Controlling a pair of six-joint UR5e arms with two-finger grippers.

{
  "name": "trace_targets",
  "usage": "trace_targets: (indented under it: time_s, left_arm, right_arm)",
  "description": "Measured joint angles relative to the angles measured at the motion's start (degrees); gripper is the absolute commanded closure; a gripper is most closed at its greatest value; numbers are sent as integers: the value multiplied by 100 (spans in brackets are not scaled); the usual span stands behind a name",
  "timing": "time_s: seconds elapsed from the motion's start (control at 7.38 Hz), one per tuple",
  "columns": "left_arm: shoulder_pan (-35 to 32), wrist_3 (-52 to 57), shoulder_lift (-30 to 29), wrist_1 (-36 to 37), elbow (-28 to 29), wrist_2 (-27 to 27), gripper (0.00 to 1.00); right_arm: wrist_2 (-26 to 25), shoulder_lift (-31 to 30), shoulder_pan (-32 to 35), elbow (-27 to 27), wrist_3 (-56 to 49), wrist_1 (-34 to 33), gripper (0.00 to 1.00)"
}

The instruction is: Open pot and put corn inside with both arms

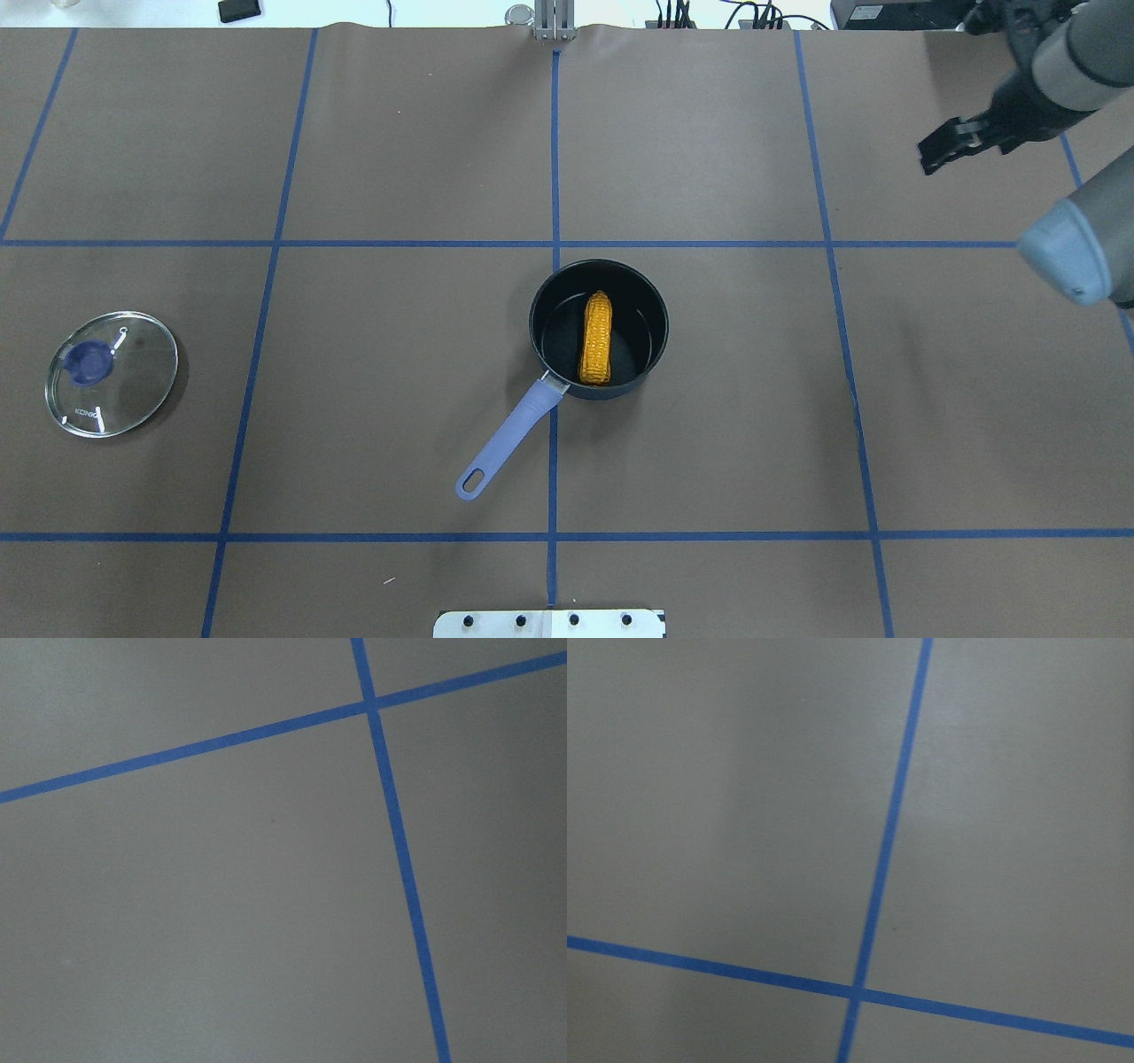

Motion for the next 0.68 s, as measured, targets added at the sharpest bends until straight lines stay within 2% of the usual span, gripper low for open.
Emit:
trace_targets:
  time_s: [0.27, 0.68]
  left_arm:
    - [22, -50, -4, -21, -50, 128, 1]
    - [100, -55, -18, -17, -212, 375, 1]
  right_arm:
    - [576, -616, 1004, -240, -1399, -201, 0]
    - [1057, -1801, 2017, -278, -1806, -187, 0]
